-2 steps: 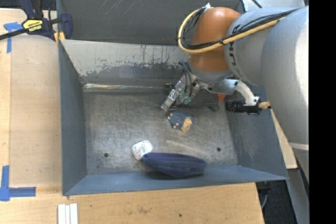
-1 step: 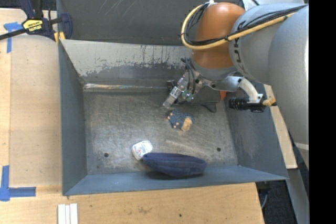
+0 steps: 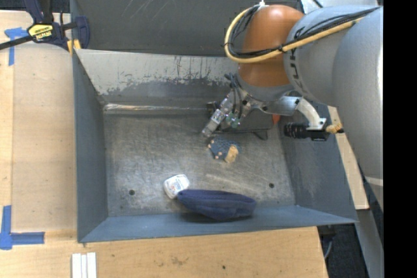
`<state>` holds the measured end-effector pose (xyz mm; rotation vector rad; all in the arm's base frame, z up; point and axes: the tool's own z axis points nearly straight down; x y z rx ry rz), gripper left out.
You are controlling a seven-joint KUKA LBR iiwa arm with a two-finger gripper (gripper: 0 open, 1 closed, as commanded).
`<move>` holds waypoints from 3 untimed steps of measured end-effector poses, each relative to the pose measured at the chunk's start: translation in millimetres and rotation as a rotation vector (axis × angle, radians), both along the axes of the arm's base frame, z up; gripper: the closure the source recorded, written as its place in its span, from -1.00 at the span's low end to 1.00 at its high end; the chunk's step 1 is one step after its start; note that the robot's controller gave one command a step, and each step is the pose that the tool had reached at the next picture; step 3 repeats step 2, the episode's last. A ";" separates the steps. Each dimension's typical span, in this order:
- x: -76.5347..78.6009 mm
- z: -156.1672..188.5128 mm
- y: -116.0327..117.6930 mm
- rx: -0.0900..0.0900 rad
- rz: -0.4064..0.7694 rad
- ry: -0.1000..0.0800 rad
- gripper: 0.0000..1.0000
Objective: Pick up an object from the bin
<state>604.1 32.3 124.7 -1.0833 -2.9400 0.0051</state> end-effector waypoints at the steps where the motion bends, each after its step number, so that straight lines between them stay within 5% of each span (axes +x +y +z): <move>1: -1.7 14.6 -0.6 0.001 0.001 -0.004 1.00; 3: -3.3 18.4 -0.9 0.000 0.001 -0.004 1.00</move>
Offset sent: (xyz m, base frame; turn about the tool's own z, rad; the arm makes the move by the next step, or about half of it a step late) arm 0.0000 -0.0001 0.0174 0.0000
